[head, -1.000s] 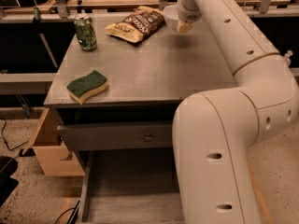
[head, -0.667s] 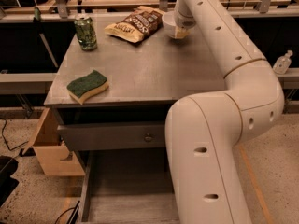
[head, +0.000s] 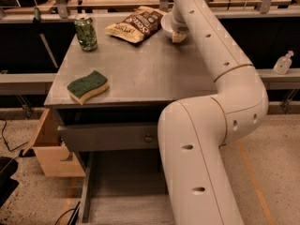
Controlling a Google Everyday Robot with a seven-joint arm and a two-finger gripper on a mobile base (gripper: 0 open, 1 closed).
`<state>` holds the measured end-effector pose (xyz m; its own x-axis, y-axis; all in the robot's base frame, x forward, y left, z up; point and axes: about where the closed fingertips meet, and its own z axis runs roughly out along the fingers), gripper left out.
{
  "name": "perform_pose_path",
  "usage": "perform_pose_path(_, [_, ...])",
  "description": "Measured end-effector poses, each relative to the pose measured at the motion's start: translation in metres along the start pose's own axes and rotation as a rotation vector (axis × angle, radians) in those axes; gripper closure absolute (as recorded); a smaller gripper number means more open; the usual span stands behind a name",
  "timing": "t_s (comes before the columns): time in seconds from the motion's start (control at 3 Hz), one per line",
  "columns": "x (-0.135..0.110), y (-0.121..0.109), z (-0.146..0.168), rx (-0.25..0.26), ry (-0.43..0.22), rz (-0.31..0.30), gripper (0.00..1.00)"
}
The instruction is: Move white bowl near brown chip bag
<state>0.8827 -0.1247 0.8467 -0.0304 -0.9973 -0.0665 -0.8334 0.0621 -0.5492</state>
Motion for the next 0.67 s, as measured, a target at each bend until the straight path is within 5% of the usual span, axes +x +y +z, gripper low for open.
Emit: perform_pose_path(0.67, [-0.0011, 0.0022, 0.0058, -0.007, 0.0, -0.002, 0.59])
